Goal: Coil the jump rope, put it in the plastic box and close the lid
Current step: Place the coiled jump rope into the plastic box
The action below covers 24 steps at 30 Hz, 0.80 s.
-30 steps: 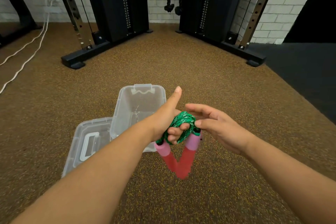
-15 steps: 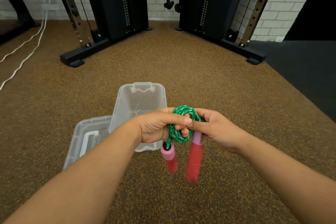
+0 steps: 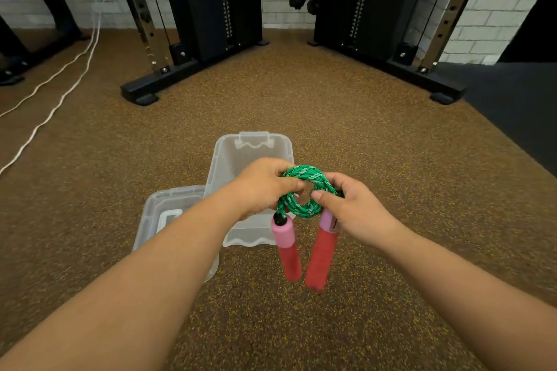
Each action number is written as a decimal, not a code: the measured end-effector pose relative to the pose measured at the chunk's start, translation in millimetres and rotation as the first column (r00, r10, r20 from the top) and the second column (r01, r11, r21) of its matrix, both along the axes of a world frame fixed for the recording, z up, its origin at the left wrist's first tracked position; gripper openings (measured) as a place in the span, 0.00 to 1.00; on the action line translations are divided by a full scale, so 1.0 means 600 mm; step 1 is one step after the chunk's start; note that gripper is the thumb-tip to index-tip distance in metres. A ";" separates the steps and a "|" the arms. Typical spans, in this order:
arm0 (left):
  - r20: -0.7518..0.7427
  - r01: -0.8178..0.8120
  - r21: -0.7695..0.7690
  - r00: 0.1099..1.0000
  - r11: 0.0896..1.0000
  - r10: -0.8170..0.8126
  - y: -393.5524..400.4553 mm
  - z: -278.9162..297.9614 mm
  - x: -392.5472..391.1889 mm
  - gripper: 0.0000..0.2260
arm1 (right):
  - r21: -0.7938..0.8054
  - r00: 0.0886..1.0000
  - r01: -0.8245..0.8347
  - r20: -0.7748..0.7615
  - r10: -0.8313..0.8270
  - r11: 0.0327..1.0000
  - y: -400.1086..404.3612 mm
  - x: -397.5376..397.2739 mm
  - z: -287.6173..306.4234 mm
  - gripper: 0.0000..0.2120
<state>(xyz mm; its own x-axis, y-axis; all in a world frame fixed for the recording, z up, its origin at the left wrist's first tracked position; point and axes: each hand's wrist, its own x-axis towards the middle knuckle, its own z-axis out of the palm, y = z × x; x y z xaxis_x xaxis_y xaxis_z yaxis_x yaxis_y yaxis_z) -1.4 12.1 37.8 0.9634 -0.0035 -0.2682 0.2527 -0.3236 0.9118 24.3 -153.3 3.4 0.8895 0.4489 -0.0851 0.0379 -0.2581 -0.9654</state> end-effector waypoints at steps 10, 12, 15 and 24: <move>-0.092 -0.039 0.014 0.995 0.999 0.041 0.109 0.015 -0.037 0.10 | 0.221 0.954 0.039 -0.300 0.030 0.974 0.047 0.004 -0.035 0.17; -0.099 -0.029 0.025 0.995 0.999 0.031 0.128 0.011 -0.042 0.09 | 0.005 0.966 0.172 -0.196 -0.168 0.985 0.059 0.028 -0.072 0.16; -0.096 -0.015 0.052 0.995 0.999 0.020 0.146 0.000 -0.045 0.09 | -0.206 0.955 0.233 -0.135 -0.264 0.950 0.084 0.050 -0.123 0.21; -0.029 0.017 0.045 0.999 0.999 -0.016 0.172 -0.003 -0.055 0.11 | -0.360 0.958 0.179 -0.150 -0.247 0.916 0.128 0.085 -0.176 0.08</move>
